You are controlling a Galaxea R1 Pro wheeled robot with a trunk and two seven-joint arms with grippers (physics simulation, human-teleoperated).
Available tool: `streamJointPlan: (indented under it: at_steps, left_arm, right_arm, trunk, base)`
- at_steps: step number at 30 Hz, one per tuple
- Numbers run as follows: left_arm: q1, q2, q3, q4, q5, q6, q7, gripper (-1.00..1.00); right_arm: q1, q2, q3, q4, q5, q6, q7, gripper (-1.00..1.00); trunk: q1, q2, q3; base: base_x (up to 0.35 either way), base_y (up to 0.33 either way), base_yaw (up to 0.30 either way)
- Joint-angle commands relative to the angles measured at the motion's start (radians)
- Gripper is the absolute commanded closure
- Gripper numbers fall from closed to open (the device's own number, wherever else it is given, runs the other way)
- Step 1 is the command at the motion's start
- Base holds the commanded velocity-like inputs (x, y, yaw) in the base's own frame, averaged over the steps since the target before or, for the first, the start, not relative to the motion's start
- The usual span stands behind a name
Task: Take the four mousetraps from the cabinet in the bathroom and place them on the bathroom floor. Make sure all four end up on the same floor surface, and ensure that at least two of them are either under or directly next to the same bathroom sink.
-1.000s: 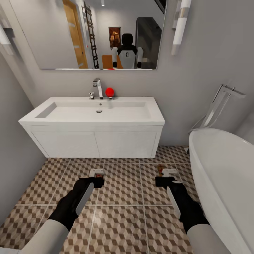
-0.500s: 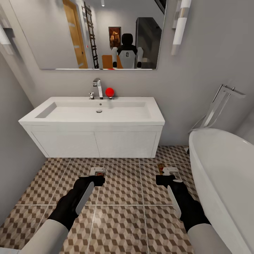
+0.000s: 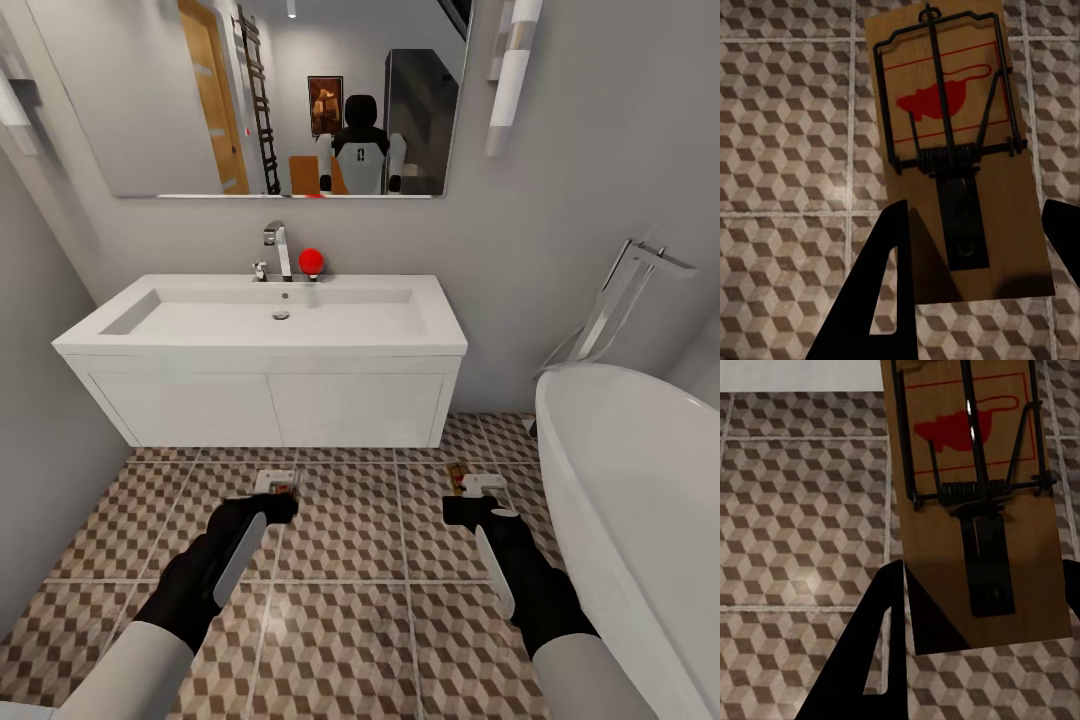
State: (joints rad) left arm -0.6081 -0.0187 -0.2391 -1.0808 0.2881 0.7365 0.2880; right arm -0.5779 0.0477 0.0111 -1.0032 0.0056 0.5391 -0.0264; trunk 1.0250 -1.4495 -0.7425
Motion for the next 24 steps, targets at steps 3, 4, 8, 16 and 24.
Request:
streamJointPlan:
  at_steps: [3, 4, 8, 16, 24]
  left_arm:
    - [0.0, -0.001, -0.002, -0.016, 0.012, 0.003, 0.009, 1.0]
    - [0.0, -0.001, -0.003, -0.021, 0.012, 0.003, 0.009, 1.0]
    - [-0.001, -0.001, -0.002, -0.03, 0.012, 0.004, 0.009, 1.0]
    - [-0.001, 0.0, -0.002, -0.031, 0.013, 0.004, 0.009, 1.0]
    - [-0.001, 0.0, 0.0, -0.031, 0.013, 0.004, 0.009, 1.0]
  right_arm:
    - [0.0, 0.0, 0.001, -0.002, -0.001, 0.005, -0.004, 1.0]
    - [0.0, 0.0, 0.001, -0.002, -0.001, 0.005, -0.004, 1.0]
    - [0.0, 0.001, 0.002, -0.002, -0.001, 0.005, -0.004, 1.0]
    - [0.0, 0.001, 0.003, -0.001, -0.001, 0.004, -0.003, 1.0]
    - [0.0, 0.002, 0.003, -0.002, -0.001, 0.004, -0.003, 1.0]
  trunk:
    - [0.0, 0.0, -0.001]
    - [0.0, 0.0, -0.001]
    - [0.015, -0.028, -0.013]
    - [0.046, -0.084, -0.038]
    - [0.077, -0.14, -0.064]
  base:
    - [0.0, 0.0, 0.0]
    - [0.0, 0.0, 0.0]
    - [0.0, 0.0, 0.0]
    - [0.0, 0.0, 0.0]
    - [0.0, 0.0, 0.0]
